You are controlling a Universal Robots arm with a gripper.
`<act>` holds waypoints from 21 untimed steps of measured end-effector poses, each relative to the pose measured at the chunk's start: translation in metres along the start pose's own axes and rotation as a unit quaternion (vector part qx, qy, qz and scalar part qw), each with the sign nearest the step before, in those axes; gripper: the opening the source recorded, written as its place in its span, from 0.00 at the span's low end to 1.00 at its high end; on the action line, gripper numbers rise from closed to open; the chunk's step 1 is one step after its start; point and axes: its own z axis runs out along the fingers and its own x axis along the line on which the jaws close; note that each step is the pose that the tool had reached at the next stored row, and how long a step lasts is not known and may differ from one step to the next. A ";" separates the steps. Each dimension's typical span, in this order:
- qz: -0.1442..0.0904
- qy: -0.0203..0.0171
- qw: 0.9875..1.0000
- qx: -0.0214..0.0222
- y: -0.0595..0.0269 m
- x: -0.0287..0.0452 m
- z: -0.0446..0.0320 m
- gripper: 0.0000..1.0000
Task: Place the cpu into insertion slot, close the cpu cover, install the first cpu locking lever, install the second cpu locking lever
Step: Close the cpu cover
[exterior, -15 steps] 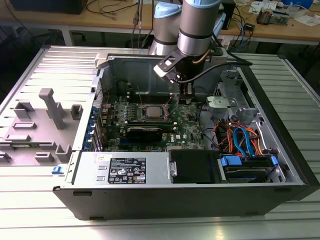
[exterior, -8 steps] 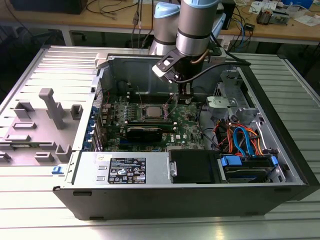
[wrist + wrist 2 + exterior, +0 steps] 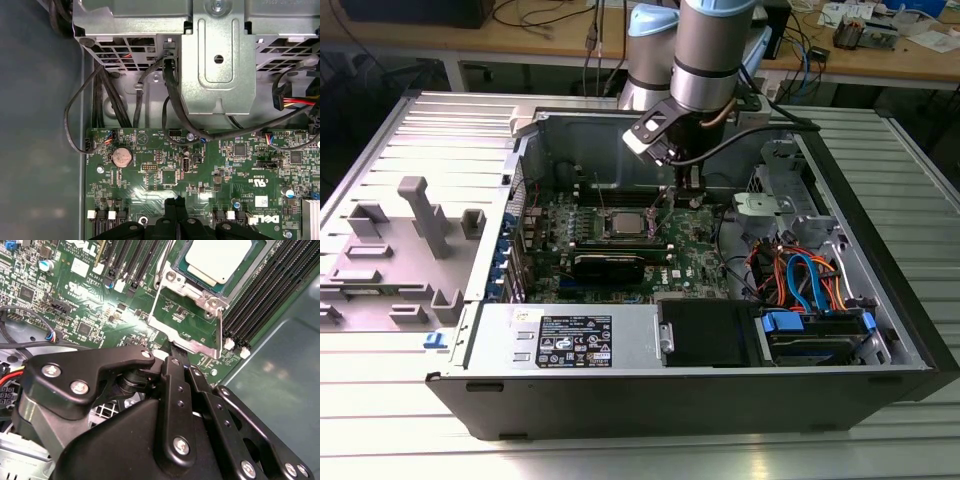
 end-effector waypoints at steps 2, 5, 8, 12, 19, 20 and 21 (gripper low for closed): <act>0.000 0.001 1.000 0.000 -0.0008 0.0001 0.0000 0.11; 0.000 0.001 1.000 0.000 -0.0028 0.0005 -0.0004 0.11; 0.000 0.001 1.000 0.000 -0.0059 0.0006 -0.0002 0.11; 0.000 0.001 1.000 0.000 -0.0092 0.0007 -0.0003 0.11; 0.000 0.001 1.000 0.000 -0.0159 0.0007 -0.0004 0.11; 0.000 0.001 1.000 0.000 -0.0164 0.0007 -0.0004 0.11; 0.000 0.001 1.000 0.000 -0.0170 0.0007 -0.0004 0.11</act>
